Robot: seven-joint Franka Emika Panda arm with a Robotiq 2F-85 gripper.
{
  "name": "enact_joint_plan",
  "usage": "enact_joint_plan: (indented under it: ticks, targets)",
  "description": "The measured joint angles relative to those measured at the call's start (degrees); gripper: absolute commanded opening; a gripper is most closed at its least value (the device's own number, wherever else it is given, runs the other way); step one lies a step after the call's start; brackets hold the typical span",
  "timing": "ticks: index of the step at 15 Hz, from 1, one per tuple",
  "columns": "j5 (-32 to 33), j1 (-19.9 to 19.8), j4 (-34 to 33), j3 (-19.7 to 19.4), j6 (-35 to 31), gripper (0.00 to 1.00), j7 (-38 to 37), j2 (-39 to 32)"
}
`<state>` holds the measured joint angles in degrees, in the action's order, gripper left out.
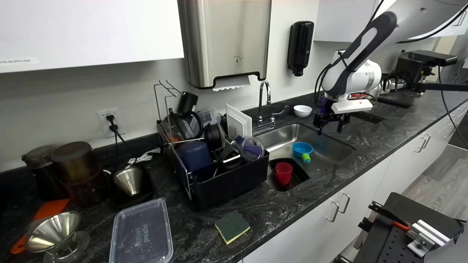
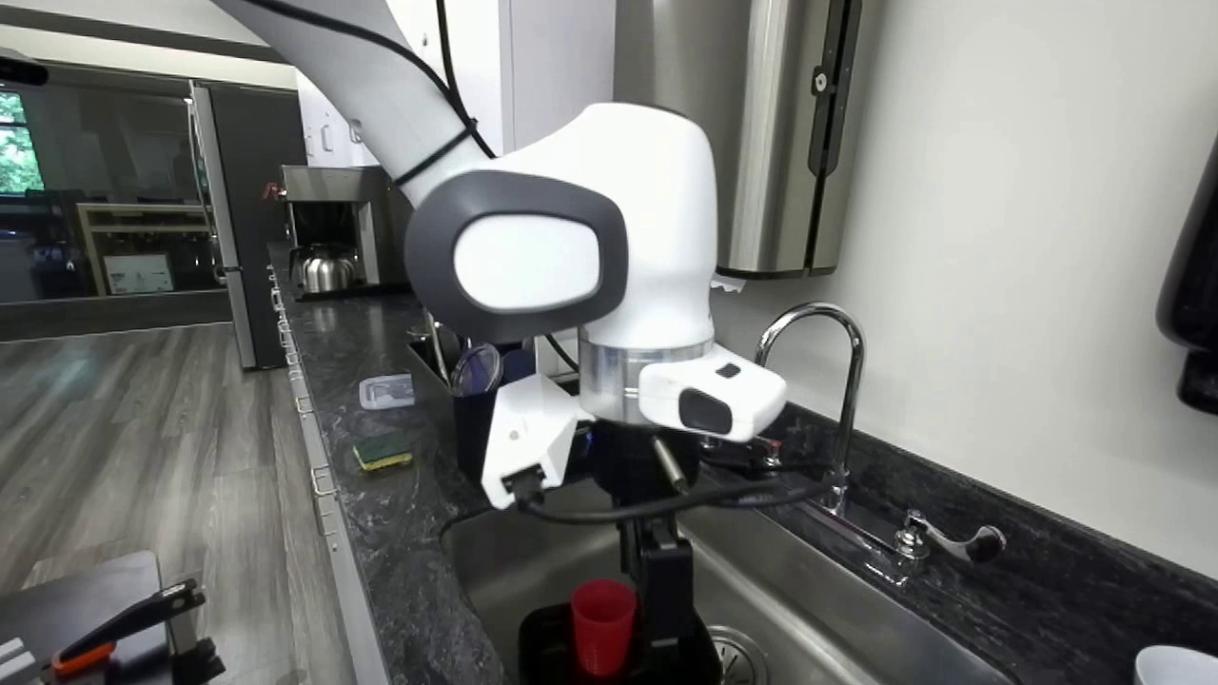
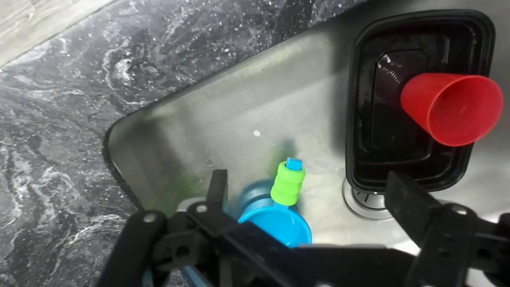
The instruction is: Take the blue pan out of the sink and put it in the dish rack
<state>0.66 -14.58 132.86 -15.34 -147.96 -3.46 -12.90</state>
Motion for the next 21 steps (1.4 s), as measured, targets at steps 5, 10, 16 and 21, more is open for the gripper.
enact_joint_plan:
  ticks: [5, 10, 16, 21]
  targets:
    - [-6.0, -2.1, -9.4, 1.8, -2.6, 1.00, 4.6, -13.7]
    - [-7.5, -4.4, -19.5, 3.9, -2.5, 1.00, 4.5, -23.9]
    - [-9.2, -4.5, -27.4, 4.4, -2.1, 1.00, -2.0, -32.4]
    - [-11.1, -4.5, -30.7, 4.4, -1.9, 1.00, -5.6, -36.6]
